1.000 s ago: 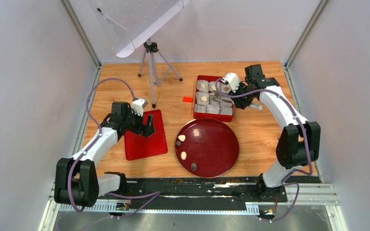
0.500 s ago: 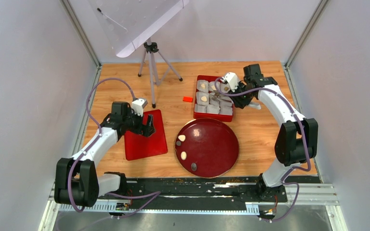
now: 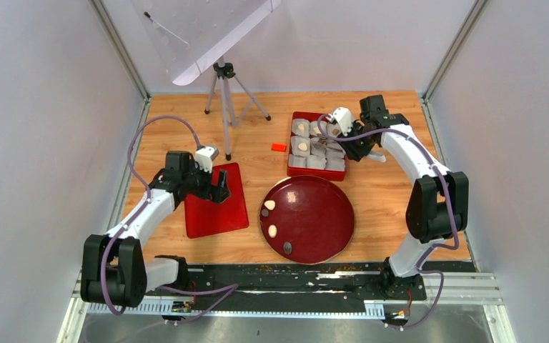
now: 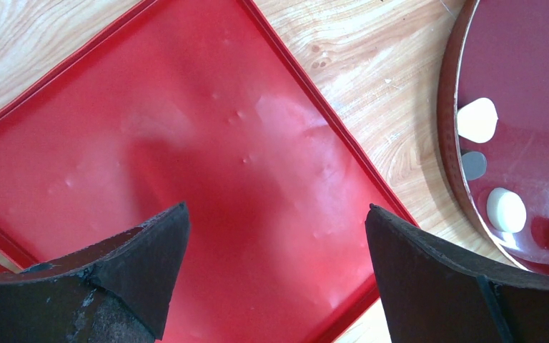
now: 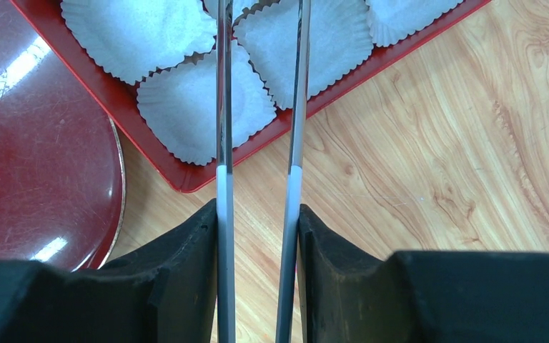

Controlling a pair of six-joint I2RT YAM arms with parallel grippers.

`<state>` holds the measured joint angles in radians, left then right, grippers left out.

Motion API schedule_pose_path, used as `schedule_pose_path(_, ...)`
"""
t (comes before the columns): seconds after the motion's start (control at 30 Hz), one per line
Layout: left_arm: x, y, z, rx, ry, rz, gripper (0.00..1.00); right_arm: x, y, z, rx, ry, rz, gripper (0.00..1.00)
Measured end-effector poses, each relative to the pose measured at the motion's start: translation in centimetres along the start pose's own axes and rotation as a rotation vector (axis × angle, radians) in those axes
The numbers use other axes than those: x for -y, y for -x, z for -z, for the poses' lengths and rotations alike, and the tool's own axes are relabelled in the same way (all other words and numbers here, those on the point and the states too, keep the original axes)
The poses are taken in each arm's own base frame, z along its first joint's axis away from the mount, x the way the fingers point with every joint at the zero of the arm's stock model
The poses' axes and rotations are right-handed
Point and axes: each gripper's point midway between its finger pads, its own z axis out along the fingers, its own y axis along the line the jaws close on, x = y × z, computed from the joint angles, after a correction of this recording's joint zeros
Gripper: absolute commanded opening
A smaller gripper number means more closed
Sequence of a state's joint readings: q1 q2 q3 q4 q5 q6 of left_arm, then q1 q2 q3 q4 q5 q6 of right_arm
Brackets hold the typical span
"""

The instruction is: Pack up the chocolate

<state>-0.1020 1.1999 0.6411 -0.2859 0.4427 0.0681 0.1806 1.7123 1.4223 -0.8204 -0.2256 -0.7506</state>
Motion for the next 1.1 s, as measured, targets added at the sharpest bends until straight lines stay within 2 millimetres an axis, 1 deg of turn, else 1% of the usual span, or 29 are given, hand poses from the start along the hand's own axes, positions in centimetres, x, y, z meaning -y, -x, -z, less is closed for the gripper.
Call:
schedule_pose_path(0.37, 0.0, -0.3, 0.0, -0.003, 0.001, 0.003, 1.0, 0.5, 0.5, 0.1, 0.014, -0.013, 0.001, 0.42)
schedule_pose_path(0.57, -0.1, -0.1, -0.1, 0.003, 0.002, 0.0, 1.0, 0.5, 0.7, 0.1, 0.017, -0.015, -0.003, 0.39)
schedule_pose_path(0.67, -0.2, -0.1, -0.1, 0.006, 0.004, 0.001, 1.0, 0.5, 1.1, 0.4, 0.032, -0.012, 0.0, 0.34)
schedule_pose_path(0.73, -0.2, 0.0, -0.1, 0.008, 0.005, 0.0, 1.0, 0.4, 1.5, 0.7, 0.048, -0.006, 0.009, 0.28)
schedule_pose_path(0.8, -0.2, 0.0, -0.1, 0.009, 0.005, 0.001, 1.0, -0.1, 1.9, 1.5, 0.062, -0.002, 0.027, 0.2)
schedule_pose_path(0.83, -0.2, 0.0, -0.1, 0.009, 0.005, 0.001, 1.0, -0.4, 2.3, 2.0, 0.075, -0.002, 0.043, 0.16)
schedule_pose_path(0.87, -0.2, 0.0, -0.1, 0.01, 0.005, 0.001, 1.0, -0.9, 2.7, 2.5, 0.093, 0.001, 0.062, 0.15)
schedule_pose_path(0.93, -0.2, 0.1, -0.1, 0.01, 0.005, 0.002, 1.0, -2.3, 3.4, 3.8, 0.127, 0.018, 0.104, 0.15)
schedule_pose_path(1.0, -0.2, 0.1, -0.1, 0.011, 0.005, 0.002, 1.0, -4.5, 4.0, 5.2, 0.17, 0.055, 0.155, 0.16)
schedule_pose_path(1.03, -0.2, 0.1, -0.1, 0.011, 0.005, 0.003, 1.0, -5.5, 4.2, 5.8, 0.187, 0.072, 0.174, 0.16)
schedule_pose_path(1.1, -0.2, 0.1, -0.1, 0.011, 0.005, 0.003, 1.0, -8.0, 4.2, 6.8, 0.227, 0.116, 0.23, 0.16)
